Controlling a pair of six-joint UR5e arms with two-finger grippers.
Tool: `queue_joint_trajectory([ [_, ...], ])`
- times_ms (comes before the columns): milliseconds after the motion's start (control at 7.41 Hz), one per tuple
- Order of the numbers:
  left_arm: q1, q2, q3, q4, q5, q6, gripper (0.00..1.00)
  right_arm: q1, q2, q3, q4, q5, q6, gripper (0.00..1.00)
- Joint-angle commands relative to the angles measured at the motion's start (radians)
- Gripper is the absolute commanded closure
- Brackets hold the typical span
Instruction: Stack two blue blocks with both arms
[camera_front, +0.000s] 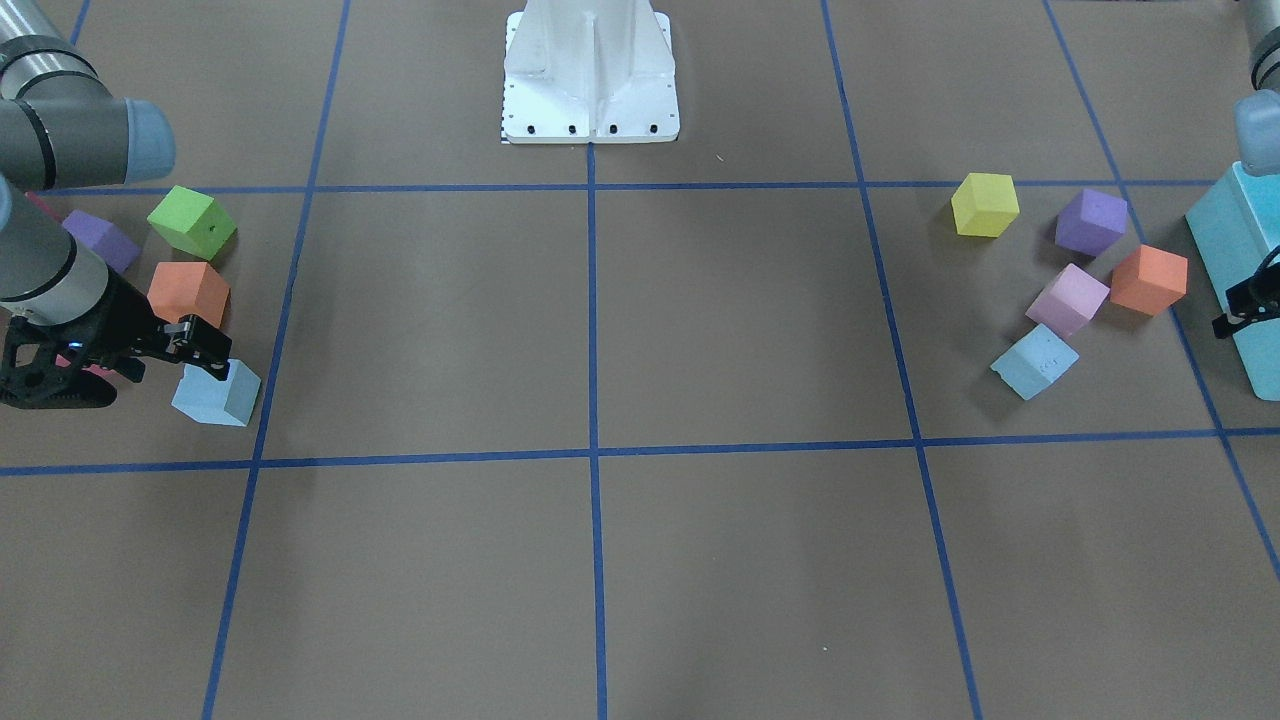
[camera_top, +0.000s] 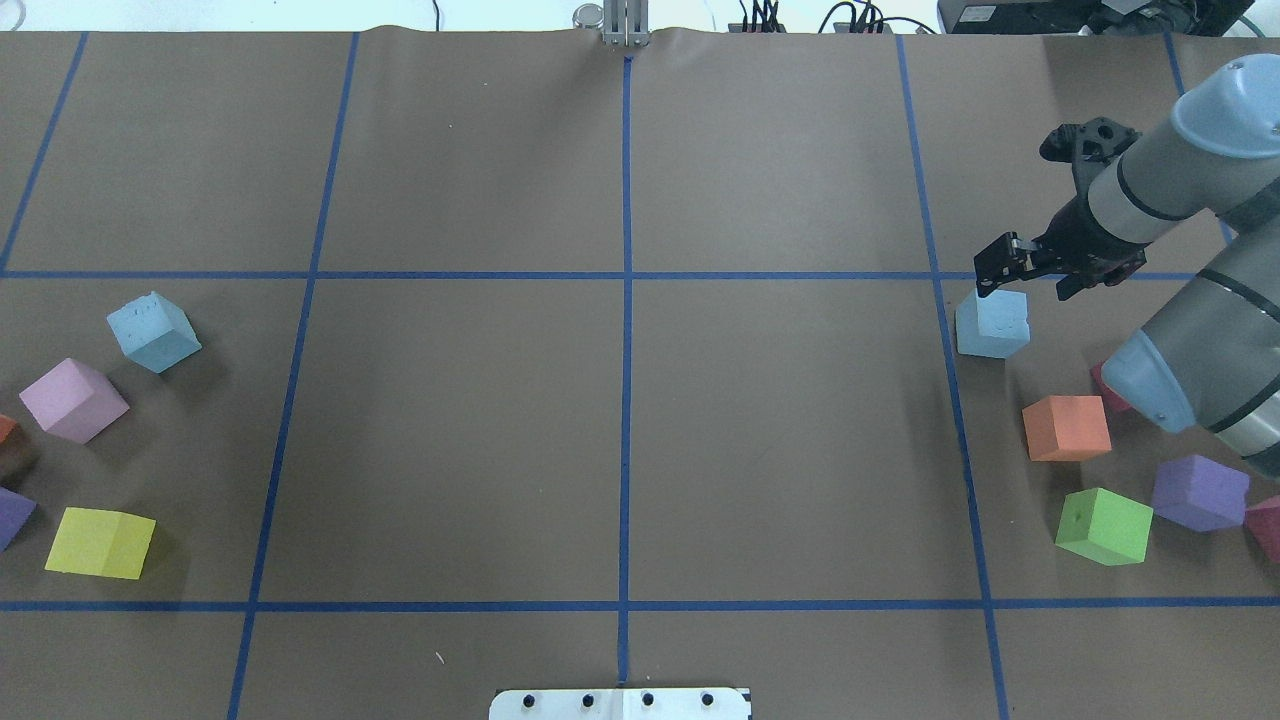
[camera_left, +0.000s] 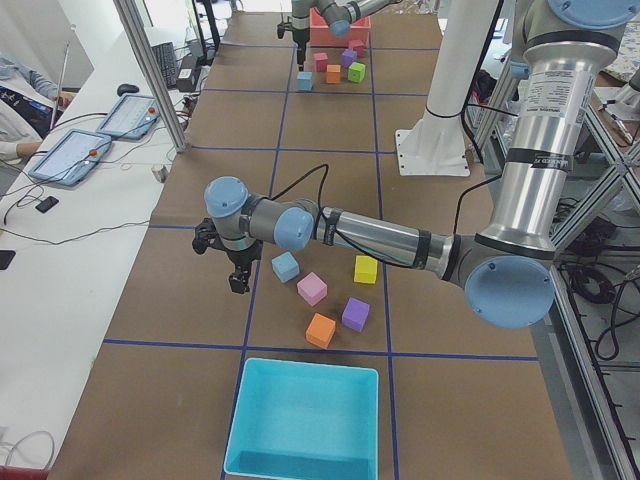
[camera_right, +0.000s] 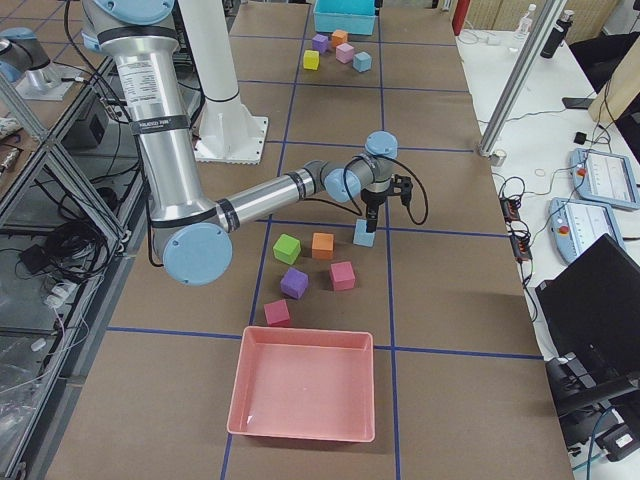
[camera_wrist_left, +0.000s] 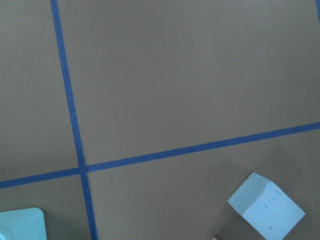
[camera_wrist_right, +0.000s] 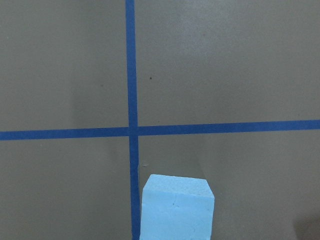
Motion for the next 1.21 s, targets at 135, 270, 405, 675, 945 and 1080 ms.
queue_joint_trajectory([
  [135, 0.002, 0.000, -0.002, -0.002, 0.000, 0.000, 0.00, -0.010, 0.000, -0.014, 0.000, -0.016, -0.061, 0.00],
  [270, 0.000, 0.000, -0.001, 0.000, 0.001, 0.000, 0.00, -0.014, 0.005, -0.025, 0.000, -0.018, -0.061, 0.00],
  [405, 0.000, 0.000, -0.001, -0.002, 0.001, 0.000, 0.00, -0.018, 0.006, -0.029, 0.000, -0.018, -0.060, 0.00],
  [675, 0.000, 0.001, 0.001, -0.002, 0.001, 0.000, 0.00, -0.017, 0.005, -0.037, -0.003, -0.018, -0.047, 0.00],
  [945, 0.002, 0.001, -0.001, -0.002, 0.001, 0.000, 0.00, -0.017, 0.006, -0.051, -0.001, -0.020, -0.038, 0.00],
  [1080, 0.002, 0.001, -0.001, -0.002, 0.001, 0.000, 0.00, -0.018, 0.009, -0.054, -0.001, -0.020, -0.021, 0.00],
])
